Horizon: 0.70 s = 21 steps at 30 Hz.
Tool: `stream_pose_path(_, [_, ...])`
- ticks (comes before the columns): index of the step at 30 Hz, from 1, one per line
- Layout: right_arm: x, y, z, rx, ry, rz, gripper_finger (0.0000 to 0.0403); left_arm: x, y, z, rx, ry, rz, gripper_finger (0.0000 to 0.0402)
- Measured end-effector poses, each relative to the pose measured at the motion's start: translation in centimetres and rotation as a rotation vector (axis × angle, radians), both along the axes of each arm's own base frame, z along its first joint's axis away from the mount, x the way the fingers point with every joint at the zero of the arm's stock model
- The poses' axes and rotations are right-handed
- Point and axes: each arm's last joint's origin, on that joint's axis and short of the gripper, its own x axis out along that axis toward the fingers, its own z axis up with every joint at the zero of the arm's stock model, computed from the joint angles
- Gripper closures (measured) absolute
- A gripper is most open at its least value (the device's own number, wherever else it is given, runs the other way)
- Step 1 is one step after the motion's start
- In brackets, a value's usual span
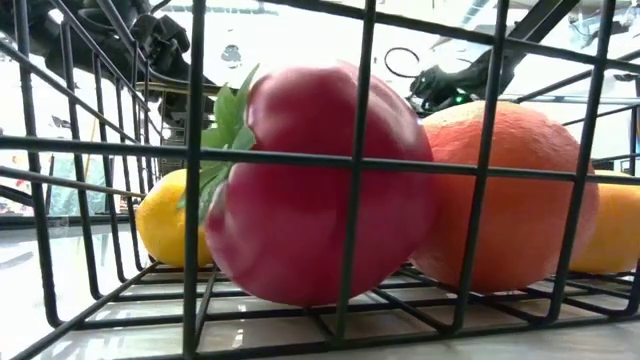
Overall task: Sort produce into baskets
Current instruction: Put the tomato into the bottom wire basket
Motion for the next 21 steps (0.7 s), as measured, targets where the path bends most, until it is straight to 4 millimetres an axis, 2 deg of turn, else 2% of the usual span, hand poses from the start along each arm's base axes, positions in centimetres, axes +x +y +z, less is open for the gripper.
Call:
stream_pose_path(6, [-0.7,0.4,3.0,-0.07,-0.133,0.082,0.0137,-0.1,0.1,-0.2,0.035,0.037,0.035,0.0185])
stream_pose_path(9, [-1.2,0.4,3.7,-0.106,-0.129,0.064,0.0137,-0.2,0.2,-0.5,0.055,0.073,0.057,0.0185])
stream_pose_path(11, [-2.0,-0.3,3.9,-0.128,-0.122,0.014,0.0137,-0.2,0.1,-0.7,0.047,0.088,0.058,0.0185])
stream_pose_path(16, [-4.6,-3.2,2.4,-0.032,-0.117,-0.074,0.0137,-0.3,0.2,-0.7,0.047,0.092,0.083,0.0185])
stream_pose_path(21, [-5.6,-4.6,-0.4,0.047,-0.037,-0.098,0.0137,-0.3,0.5,-0.5,0.086,0.084,0.198,0.0185])
